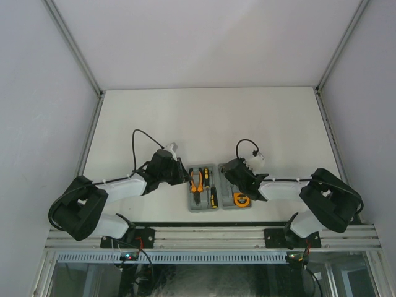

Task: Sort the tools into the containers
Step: Place the engineering item in the storage box.

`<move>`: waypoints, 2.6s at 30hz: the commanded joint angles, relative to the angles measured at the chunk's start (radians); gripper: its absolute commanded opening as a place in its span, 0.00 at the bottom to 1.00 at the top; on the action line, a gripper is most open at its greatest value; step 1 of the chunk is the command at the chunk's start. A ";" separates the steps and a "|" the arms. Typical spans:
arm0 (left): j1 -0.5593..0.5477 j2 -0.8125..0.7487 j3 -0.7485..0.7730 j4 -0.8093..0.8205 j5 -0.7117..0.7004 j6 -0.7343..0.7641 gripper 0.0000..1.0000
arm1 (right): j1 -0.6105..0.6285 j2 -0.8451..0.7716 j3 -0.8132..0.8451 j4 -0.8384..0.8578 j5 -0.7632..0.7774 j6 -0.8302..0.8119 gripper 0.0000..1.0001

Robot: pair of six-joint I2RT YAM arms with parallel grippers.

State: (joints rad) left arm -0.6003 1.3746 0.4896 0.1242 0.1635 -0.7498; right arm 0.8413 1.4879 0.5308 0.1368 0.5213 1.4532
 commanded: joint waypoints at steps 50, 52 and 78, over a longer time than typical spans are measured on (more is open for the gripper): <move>0.056 0.009 0.098 -0.247 -0.029 0.185 0.18 | 0.064 -0.207 -0.070 0.022 -0.403 -3.047 0.00; 0.055 0.006 0.097 -0.246 -0.027 0.184 0.18 | 0.065 -0.181 -0.065 0.020 -0.395 -3.069 0.00; 0.055 -0.004 0.093 -0.233 -0.014 0.163 0.18 | 0.043 -0.616 -0.032 -0.183 -0.443 -2.482 0.58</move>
State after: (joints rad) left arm -0.5529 1.3846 0.5774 -0.0483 0.1791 -0.6193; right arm 0.8913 1.0061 0.4576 -0.0227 0.1261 -1.3369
